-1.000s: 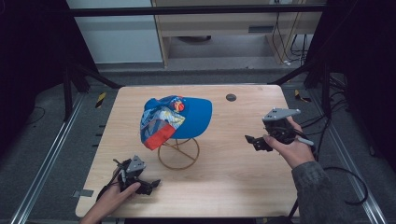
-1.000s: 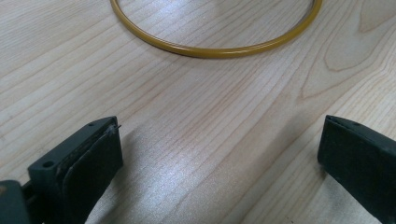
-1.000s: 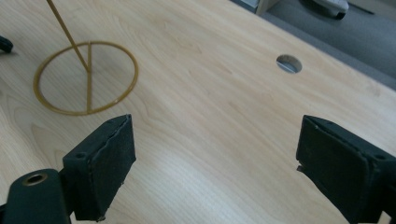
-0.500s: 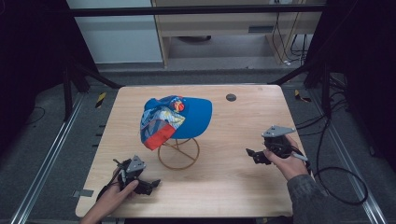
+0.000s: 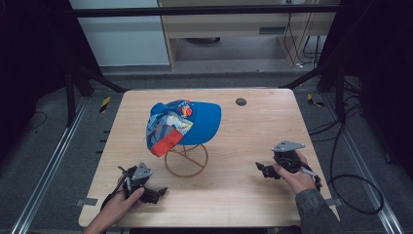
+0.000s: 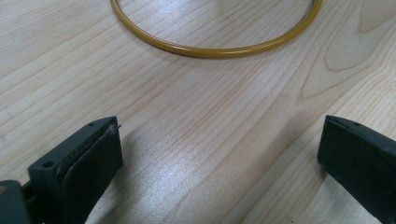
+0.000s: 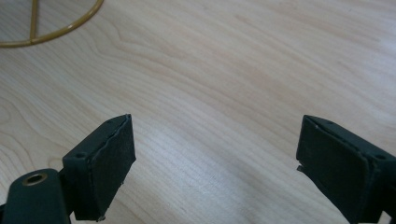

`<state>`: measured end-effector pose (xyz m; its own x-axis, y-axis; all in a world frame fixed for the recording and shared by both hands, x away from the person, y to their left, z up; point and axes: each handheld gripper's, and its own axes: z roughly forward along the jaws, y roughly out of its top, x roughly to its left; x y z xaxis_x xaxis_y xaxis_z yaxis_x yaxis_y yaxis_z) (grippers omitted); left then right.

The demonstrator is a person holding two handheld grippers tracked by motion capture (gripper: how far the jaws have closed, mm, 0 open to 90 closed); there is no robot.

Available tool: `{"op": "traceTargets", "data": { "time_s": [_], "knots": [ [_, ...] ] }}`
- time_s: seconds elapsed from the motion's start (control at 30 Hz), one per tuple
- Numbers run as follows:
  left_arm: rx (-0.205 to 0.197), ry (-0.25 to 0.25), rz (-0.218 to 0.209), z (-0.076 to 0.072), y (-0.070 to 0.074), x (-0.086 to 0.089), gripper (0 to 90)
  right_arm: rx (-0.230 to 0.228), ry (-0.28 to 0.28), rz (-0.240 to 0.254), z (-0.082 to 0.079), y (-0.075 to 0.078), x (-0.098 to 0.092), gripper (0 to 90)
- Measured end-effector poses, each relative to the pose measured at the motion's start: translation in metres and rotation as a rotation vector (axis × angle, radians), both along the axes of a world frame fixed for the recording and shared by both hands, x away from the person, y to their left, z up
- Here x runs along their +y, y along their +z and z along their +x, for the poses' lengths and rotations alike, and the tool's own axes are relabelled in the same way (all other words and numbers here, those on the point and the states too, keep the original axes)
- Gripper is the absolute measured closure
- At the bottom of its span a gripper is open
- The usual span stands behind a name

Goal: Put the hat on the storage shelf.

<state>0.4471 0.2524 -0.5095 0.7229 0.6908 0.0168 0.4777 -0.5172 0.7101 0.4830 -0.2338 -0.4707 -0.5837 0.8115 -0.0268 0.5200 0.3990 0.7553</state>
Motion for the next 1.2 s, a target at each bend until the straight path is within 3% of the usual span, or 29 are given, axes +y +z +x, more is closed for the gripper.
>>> {"op": "traceTargets", "data": {
  "time_s": [0.6,1.2],
  "knots": [
    [-0.002,0.001,0.0,0.0,0.0,0.0,0.0,-0.002,-0.017,0.015,-0.007,-0.03,0.016,10.0],
    [-0.002,0.0,0.002,0.0,0.0,0.0,0.0,0.006,-0.011,0.012,-0.008,-0.04,0.032,8.6]
  ]
}}
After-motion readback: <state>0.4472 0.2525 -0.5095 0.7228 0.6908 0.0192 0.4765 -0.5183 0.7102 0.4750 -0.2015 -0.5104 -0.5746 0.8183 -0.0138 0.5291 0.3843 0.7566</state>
